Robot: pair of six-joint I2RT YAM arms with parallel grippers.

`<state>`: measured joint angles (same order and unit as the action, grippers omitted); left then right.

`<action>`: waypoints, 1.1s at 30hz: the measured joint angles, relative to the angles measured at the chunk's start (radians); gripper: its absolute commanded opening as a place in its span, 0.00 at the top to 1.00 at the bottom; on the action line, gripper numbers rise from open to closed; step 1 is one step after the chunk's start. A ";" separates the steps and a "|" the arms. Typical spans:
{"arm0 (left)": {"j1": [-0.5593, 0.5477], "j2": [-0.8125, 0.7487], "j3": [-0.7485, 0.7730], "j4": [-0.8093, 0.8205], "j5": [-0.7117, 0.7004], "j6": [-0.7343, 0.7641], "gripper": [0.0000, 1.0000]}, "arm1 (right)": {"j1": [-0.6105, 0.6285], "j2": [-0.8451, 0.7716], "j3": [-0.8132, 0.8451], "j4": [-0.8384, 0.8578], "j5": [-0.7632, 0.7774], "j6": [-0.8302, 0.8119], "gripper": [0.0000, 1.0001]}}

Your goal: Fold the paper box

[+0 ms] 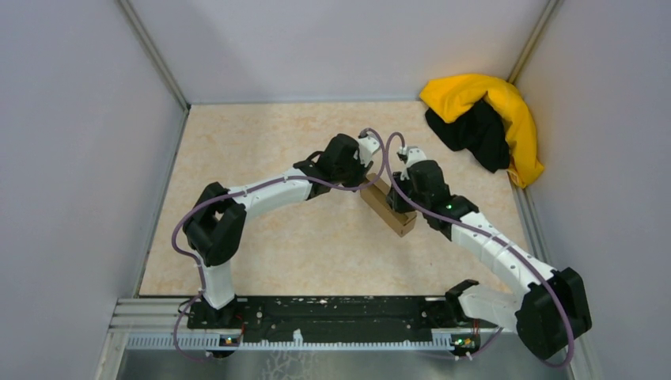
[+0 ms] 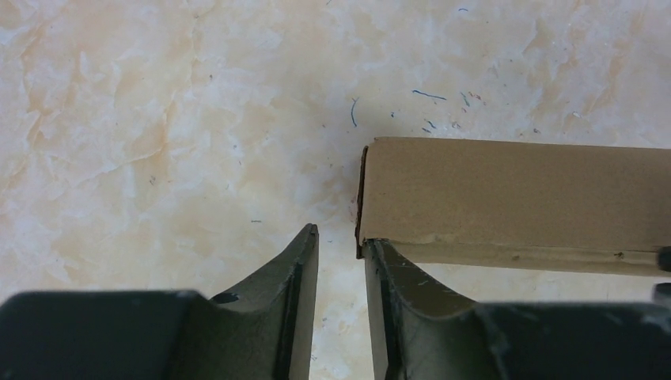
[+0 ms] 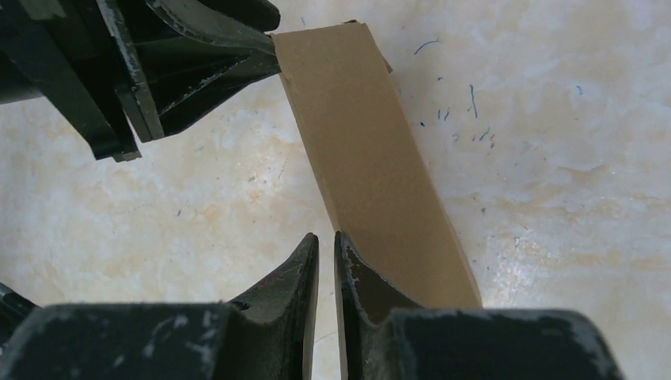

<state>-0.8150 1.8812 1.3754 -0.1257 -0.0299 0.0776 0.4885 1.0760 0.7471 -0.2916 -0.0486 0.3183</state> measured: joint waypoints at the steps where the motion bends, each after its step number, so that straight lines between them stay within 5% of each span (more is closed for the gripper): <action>1: 0.000 0.000 0.000 0.000 0.006 -0.002 0.62 | 0.000 0.010 -0.003 0.005 -0.007 0.000 0.88; 18: 0.011 -0.005 0.012 -0.065 0.094 -0.036 0.60 | 0.000 -0.013 -0.106 0.034 -0.070 0.019 0.88; 24: 0.011 -0.014 -0.004 -0.051 0.094 -0.036 0.59 | 0.000 -0.143 -0.053 0.027 -0.031 0.026 0.87; 33: 0.013 -0.016 -0.017 -0.026 0.102 -0.040 0.53 | -0.007 -0.104 0.000 0.030 0.025 0.023 0.85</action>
<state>-0.8017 1.8656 1.3582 -0.1516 0.0723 0.0380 0.4816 0.9718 0.7471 -0.2615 -0.0238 0.3412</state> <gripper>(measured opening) 0.452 0.142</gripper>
